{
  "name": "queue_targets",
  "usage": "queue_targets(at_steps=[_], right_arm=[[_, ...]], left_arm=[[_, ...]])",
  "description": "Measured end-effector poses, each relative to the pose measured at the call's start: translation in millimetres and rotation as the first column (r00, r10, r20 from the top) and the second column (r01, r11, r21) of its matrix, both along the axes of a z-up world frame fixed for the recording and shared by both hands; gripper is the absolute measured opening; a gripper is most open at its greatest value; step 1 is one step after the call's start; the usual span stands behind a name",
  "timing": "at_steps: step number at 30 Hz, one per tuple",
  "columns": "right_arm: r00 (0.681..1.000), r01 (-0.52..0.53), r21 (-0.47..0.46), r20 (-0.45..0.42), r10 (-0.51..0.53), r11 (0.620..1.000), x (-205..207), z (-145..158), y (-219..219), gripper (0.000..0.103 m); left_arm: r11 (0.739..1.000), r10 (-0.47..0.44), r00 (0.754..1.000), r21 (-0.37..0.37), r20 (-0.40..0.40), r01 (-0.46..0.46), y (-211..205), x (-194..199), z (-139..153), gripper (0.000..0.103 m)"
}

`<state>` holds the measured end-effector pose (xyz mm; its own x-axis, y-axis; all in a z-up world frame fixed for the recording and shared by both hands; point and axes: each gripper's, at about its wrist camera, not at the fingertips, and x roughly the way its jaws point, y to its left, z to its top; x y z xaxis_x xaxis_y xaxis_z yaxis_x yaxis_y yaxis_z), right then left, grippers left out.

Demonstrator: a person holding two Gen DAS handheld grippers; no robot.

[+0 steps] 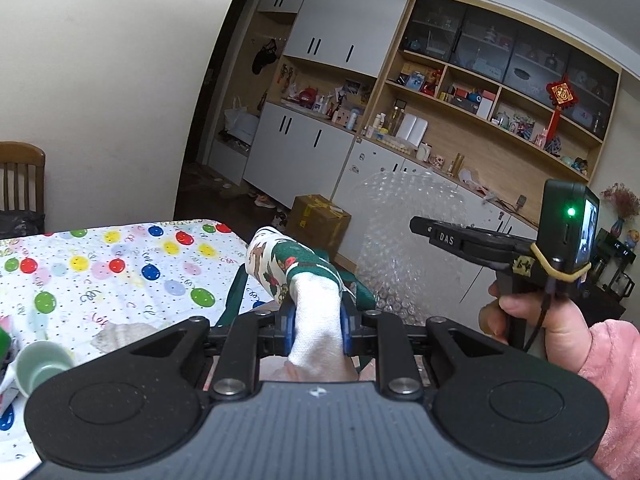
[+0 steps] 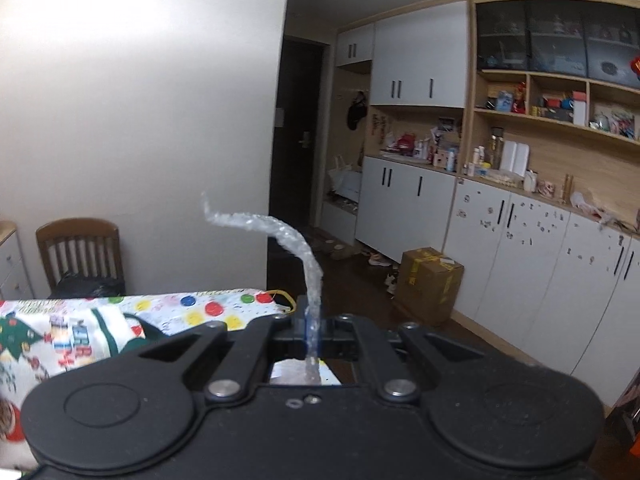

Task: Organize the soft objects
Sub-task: 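Carry the bubble wrap and Christmas pouch over to the red shoebox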

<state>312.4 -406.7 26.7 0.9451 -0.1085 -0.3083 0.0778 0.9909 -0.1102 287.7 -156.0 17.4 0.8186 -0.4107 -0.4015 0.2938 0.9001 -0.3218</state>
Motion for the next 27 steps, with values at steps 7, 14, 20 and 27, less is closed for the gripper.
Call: queue_targets(at_steps=[7,14,20,27], right_arm=[[0.998,0.017,0.033,-0.053,-0.015,0.999,16.0,-24.8,-18.4,0.002],[0.984,0.038,0.048,-0.173,-0.029,0.998,23.3,-71.9,-23.5,0.005],[0.960,0.037,0.065,-0.278,-0.017,0.997,30.4,-101.7,-19.0,0.010],[0.931,-0.021,0.033,-0.363,0.032,0.999,32.9,-125.6,-3.4,0.015]], left_arm=[[1.000,0.010,0.998,0.023,-0.058,-0.009,-14.4,18.3,-32.5,0.020],[0.998,0.017,0.992,0.064,-0.127,-0.009,-20.2,25.1,-66.2,0.020],[0.994,0.009,0.986,0.112,-0.166,0.010,-27.0,31.4,-82.5,0.020],[0.986,0.013,0.976,0.167,-0.217,0.024,-35.3,42.3,-96.8,0.020]])
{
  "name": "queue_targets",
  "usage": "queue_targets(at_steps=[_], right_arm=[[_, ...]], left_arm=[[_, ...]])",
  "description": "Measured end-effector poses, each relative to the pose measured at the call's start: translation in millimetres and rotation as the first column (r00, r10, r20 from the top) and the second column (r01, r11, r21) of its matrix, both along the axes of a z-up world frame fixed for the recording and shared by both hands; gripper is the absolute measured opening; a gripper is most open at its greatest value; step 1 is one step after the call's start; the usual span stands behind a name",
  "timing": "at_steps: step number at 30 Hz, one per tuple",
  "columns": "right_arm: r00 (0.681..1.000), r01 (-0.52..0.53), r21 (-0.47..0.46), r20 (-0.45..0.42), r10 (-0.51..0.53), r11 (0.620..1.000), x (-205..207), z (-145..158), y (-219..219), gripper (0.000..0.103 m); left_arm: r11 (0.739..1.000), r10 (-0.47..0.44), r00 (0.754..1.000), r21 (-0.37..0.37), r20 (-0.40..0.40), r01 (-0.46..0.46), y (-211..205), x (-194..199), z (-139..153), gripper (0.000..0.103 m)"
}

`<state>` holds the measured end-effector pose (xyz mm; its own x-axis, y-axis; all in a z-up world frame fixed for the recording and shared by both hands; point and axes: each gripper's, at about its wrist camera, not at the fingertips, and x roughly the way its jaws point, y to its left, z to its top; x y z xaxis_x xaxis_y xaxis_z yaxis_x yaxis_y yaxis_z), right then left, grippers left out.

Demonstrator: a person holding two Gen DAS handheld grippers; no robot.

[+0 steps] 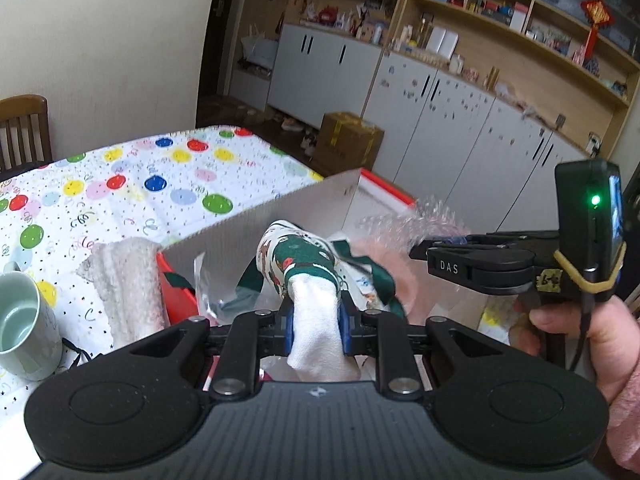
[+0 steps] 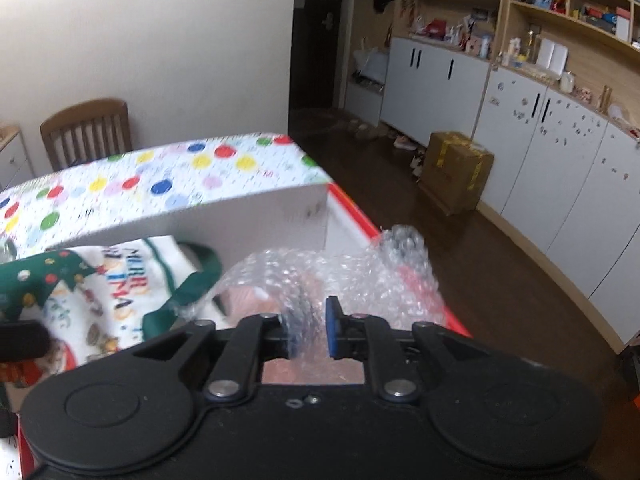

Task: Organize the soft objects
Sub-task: 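Carry the bubble wrap and Christmas pouch over to the red shoebox, then lower the bubble wrap and pouch into the shoebox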

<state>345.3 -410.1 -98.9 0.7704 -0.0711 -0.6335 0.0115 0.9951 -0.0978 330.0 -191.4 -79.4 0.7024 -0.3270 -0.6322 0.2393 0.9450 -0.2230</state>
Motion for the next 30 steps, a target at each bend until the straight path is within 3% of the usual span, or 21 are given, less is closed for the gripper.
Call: queue_targets(at_steps=[6,15,17,19,21,30], right_arm=[[0.997,-0.019,0.016,-0.075,0.020,1.000,5.6,-16.5,9.3,0.017],[0.989,-0.049,0.018,-0.136,0.051,0.999,4.1,-28.2,10.7,0.020],[0.989,-0.059,0.038,-0.136,0.063,0.998,3.1,-25.2,7.4,0.025],[0.989,-0.065,0.050,-0.127,0.071,0.997,-0.3,-21.1,4.4,0.042],[0.989,-0.083,0.063,-0.116,0.090,0.995,-4.1,-16.7,3.1,0.053],[0.984,-0.160,0.003,-0.075,0.160,0.987,-21.1,0.1,14.1,0.062]], left_arm=[[0.998,-0.022,0.998,0.051,-0.054,0.025,-7.7,10.3,-8.7,0.020],[0.997,-0.031,0.992,0.065,-0.121,0.039,-11.7,21.4,-8.5,0.020],[0.998,-0.024,0.992,0.062,-0.121,0.032,-10.3,21.3,-7.5,0.020],[0.998,-0.021,0.992,0.061,-0.123,0.028,-9.6,21.2,-6.3,0.020],[0.998,-0.016,0.992,0.060,-0.122,0.023,-8.3,20.7,-5.3,0.021],[0.998,-0.016,0.995,0.059,-0.103,0.023,-4.1,9.4,3.1,0.023]])
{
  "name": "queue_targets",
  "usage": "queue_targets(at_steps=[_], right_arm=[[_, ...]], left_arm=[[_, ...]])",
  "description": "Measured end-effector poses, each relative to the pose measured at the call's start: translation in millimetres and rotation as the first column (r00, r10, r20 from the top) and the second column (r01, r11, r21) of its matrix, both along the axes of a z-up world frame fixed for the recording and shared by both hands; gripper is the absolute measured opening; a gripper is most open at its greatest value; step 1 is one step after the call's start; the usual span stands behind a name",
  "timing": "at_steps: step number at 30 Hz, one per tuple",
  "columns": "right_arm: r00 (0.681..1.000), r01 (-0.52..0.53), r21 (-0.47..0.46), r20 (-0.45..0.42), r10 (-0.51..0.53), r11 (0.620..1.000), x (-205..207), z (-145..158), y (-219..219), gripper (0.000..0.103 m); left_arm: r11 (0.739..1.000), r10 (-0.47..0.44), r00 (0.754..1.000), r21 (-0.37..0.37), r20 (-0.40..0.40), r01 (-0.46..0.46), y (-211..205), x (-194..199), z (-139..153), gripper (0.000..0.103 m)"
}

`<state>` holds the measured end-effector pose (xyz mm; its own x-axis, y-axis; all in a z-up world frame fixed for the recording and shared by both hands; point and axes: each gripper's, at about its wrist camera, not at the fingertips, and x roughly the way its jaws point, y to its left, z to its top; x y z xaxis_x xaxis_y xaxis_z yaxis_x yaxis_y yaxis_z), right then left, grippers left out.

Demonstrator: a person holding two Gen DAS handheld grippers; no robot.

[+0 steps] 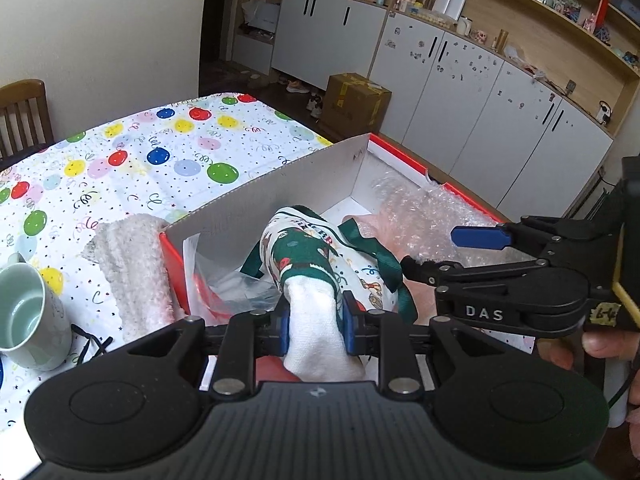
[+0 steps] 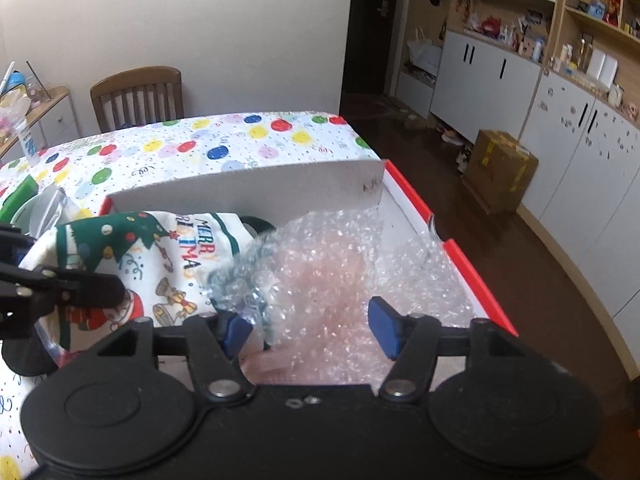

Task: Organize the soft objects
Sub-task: 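Lower the bubble wrap and pouch into the shoebox, then open both grippers and withdraw them toward the black mask and tissue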

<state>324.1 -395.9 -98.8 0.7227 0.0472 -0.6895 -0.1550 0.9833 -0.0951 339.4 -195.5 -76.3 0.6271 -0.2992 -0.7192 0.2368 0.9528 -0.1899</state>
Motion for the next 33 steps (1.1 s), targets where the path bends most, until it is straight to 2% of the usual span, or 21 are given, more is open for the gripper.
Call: queue_targets(at_steps=[4,5,6,8,15,21,29,31,33], right_arm=[[1.000,-0.004,0.008,0.017,0.004,1.000,-5.8,9.4,1.6,0.065],[1.000,-0.003,0.009,0.020,0.003,1.000,-6.9,11.2,2.0,0.067],[1.000,-0.001,0.009,0.022,0.001,1.000,-7.7,12.9,2.9,0.068],[1.000,0.002,0.015,0.028,-0.002,1.000,-10.4,16.5,2.8,0.070],[0.999,0.016,0.099,0.046,-0.021,0.995,-26.2,34.8,-3.4,0.080],[0.997,0.000,0.148,0.078,-0.011,0.989,-47.3,51.9,0.8,0.083],[0.992,-0.070,0.194,0.120,0.047,0.978,-76.8,71.6,20.7,0.087],[0.990,-0.082,0.203,0.132,0.056,0.976,-83.5,75.3,28.1,0.090],[0.987,-0.097,0.211,0.143,0.067,0.973,-89.5,78.1,35.5,0.092]], left_arm=[[1.000,-0.001,1.000,-0.002,0.008,0.001,3.2,-3.2,3.5,0.029],[1.000,-0.001,1.000,-0.003,0.013,0.001,4.1,-4.1,4.7,0.034],[1.000,-0.001,1.000,-0.004,0.018,0.001,4.5,-5.0,6.3,0.052],[1.000,-0.005,0.999,-0.011,0.043,0.005,6.5,-8.4,10.1,0.073],[0.999,-0.017,0.995,-0.030,0.096,0.020,14.8,-23.3,24.2,0.073],[0.999,-0.002,0.993,-0.052,0.122,0.008,31.6,-42.0,34.3,0.077],[0.996,0.027,0.986,-0.083,0.162,-0.014,65.2,-71.8,48.9,0.078],[0.996,0.033,0.984,-0.086,0.177,-0.018,75.3,-80.0,52.6,0.086],[0.995,0.038,0.981,-0.094,0.192,-0.020,88.0,-88.5,55.2,0.087]])
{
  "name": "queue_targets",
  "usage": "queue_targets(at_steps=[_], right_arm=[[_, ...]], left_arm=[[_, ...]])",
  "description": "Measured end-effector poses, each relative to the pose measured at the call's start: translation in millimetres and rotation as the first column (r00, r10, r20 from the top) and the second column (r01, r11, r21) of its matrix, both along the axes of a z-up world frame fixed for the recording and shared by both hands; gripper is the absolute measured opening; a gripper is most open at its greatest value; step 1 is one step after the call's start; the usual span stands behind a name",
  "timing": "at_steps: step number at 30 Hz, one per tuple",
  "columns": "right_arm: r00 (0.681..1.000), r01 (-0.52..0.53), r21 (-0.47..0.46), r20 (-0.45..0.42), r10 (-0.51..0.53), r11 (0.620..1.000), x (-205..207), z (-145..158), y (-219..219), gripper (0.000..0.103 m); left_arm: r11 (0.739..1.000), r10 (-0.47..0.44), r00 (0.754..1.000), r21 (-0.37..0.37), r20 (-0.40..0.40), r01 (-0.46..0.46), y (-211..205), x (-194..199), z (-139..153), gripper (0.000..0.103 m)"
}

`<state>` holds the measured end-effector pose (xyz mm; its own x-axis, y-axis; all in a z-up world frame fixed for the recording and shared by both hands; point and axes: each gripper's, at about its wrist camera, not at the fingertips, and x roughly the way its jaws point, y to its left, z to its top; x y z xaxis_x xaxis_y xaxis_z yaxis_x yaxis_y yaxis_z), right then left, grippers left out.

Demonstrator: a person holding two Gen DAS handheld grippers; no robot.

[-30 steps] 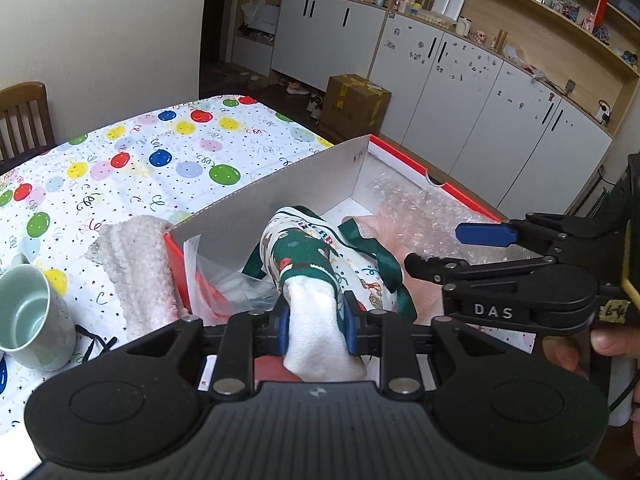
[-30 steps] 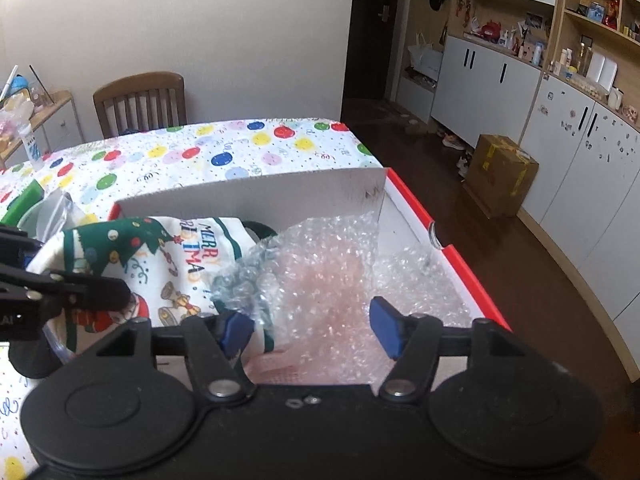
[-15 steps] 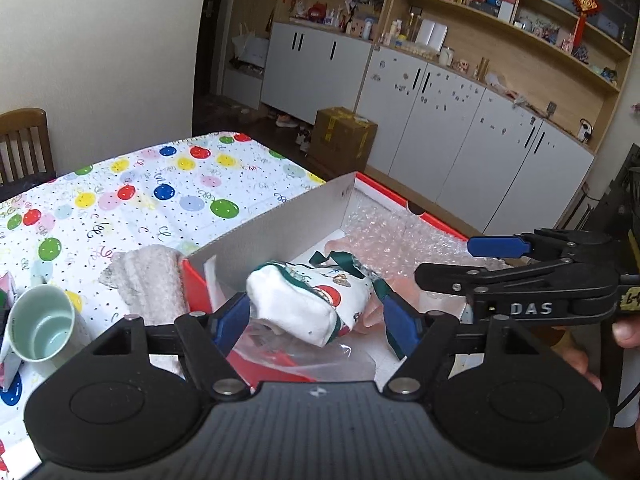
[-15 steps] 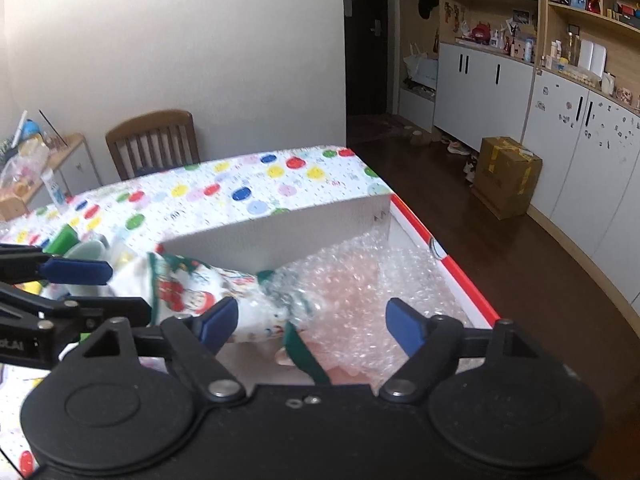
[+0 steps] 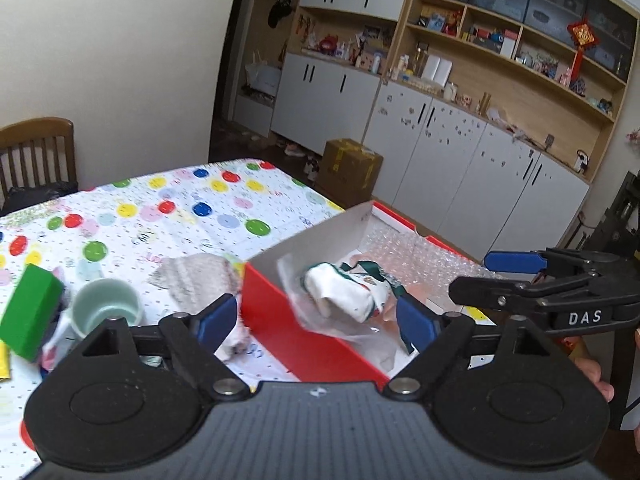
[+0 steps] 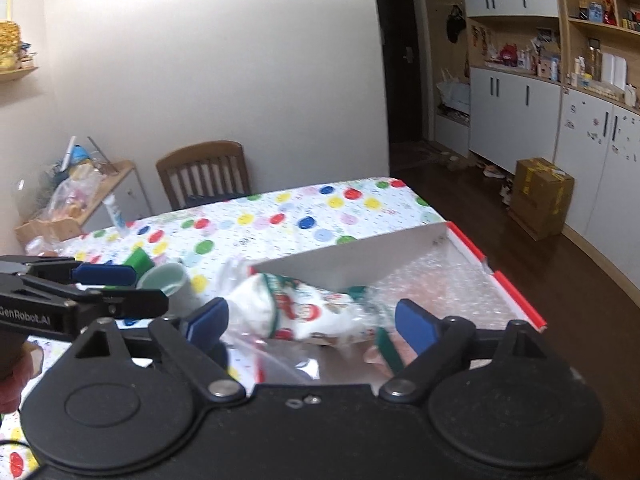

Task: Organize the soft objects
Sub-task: 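Open both grippers and withdraw them toward the black mask and tissue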

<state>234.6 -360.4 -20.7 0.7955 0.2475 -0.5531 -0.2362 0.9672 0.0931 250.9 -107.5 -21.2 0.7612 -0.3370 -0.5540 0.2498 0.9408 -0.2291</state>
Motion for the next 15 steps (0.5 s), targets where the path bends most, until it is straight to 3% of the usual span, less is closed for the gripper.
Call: queue_targets(at_steps=[9,13,15], right_arm=[[0.995,-0.103,-0.021,0.013,0.103,0.994,-18.7,-4.9,49.5,0.096],[0.990,-0.141,-0.034,-0.003,0.141,0.989,-22.7,-13.2,72.6,0.097],[0.987,-0.158,-0.044,-0.014,0.157,0.986,-23.0,-17.8,84.1,0.097]], left_arm=[[0.994,0.099,0.995,-0.040,-0.012,-0.100,62.8,-26.6,0.6,0.094],[0.989,0.146,0.989,-0.009,-0.006,-0.146,85.7,-35.9,-3.8,0.095],[0.986,0.169,0.986,0.007,0.001,-0.169,95.7,-39.7,-7.3,0.103]])
